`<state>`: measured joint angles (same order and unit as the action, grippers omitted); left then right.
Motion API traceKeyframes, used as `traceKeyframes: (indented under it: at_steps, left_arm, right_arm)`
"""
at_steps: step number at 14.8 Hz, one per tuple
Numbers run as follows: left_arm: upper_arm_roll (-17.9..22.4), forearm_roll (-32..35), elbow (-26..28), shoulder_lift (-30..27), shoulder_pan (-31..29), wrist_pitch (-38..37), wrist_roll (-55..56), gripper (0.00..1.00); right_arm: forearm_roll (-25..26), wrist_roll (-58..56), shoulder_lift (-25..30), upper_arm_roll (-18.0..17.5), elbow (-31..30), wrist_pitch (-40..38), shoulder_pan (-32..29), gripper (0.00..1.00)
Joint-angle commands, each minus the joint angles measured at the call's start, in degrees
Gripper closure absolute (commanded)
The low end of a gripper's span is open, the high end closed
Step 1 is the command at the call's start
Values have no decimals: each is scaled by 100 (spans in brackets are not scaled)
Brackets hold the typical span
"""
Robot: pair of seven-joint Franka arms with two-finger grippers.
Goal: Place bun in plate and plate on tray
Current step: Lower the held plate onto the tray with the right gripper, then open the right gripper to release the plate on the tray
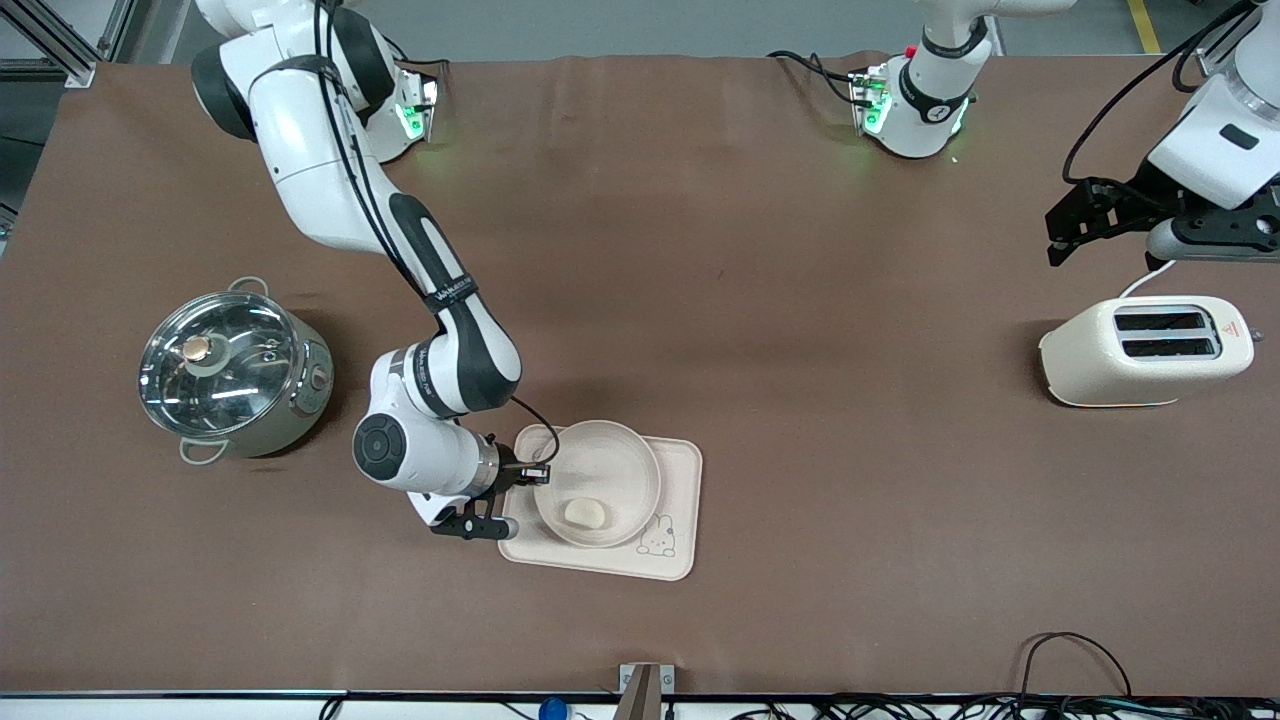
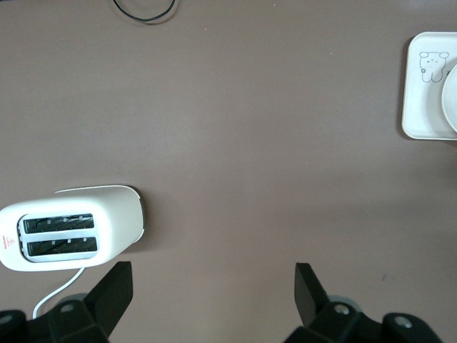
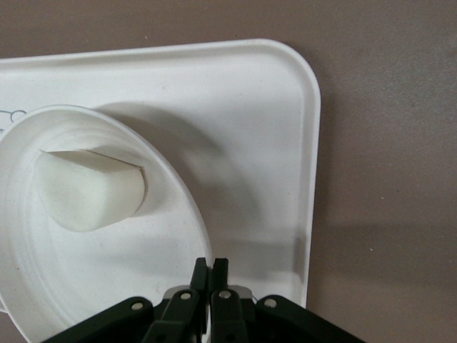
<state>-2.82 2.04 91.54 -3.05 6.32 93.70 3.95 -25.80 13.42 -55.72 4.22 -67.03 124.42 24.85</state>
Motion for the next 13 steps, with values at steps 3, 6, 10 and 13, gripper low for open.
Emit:
traceKeyframes:
  at_steps: [3, 6, 10, 13]
  left_arm:
    - [36, -98, -163, 94, 9, -123, -35, 0]
    - [27, -98, -163, 94, 9, -123, -61, 0]
    - [36, -90, -163, 94, 1, -132, -79, 0]
    - [36, -90, -172, 94, -8, -123, -79, 0]
  right_arm:
    - [101, 161, -123, -18, 190, 126, -59, 100]
    - [110, 161, -132, -18, 182, 127, -59, 85]
    - [31, 152, 16, -35, 156, 57, -86, 32]
    - [22, 161, 367, -35, -256, -5, -173, 0]
